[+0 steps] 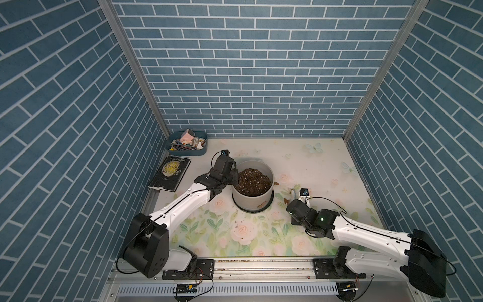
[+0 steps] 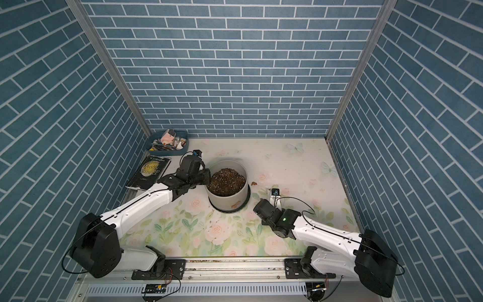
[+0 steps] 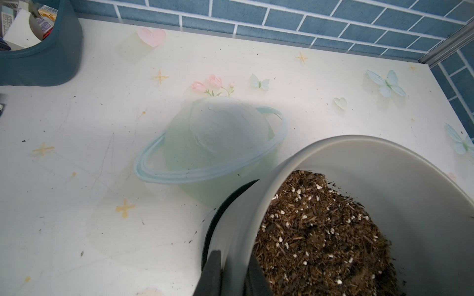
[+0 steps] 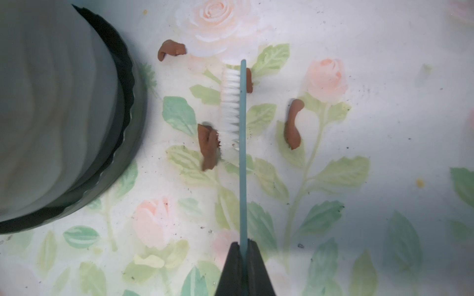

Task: Scrub the dried mud off the ceramic pot
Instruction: Brush off the soil from the pot, then rotate the pot on the tray.

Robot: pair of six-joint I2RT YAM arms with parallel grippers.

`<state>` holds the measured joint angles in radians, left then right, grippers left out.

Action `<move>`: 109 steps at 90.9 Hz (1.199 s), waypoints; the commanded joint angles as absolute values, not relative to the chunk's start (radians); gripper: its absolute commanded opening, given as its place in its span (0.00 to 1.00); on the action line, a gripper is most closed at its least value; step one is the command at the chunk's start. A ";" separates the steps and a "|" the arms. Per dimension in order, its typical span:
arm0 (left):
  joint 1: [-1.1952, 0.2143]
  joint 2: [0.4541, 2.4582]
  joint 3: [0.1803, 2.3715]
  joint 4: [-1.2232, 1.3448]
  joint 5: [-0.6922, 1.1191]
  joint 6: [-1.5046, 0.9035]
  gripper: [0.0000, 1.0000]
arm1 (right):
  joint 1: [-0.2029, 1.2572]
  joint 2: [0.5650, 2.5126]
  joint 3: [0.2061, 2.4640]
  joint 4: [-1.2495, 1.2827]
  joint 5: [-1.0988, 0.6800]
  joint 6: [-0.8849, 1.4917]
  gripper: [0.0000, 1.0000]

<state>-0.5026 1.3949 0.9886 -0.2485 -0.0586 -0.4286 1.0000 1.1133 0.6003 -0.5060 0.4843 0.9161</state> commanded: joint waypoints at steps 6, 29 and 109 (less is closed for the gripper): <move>-0.506 1.384 0.986 -0.254 -0.037 -0.446 0.08 | 1.000 1.051 0.604 -0.529 0.514 0.885 0.00; -0.506 1.395 1.004 -0.219 -0.052 -0.466 0.38 | 1.011 0.848 0.471 -0.279 0.398 0.856 0.00; -0.474 1.419 0.988 -0.189 -0.113 -0.489 0.15 | 1.016 0.987 0.309 0.167 0.254 0.914 0.00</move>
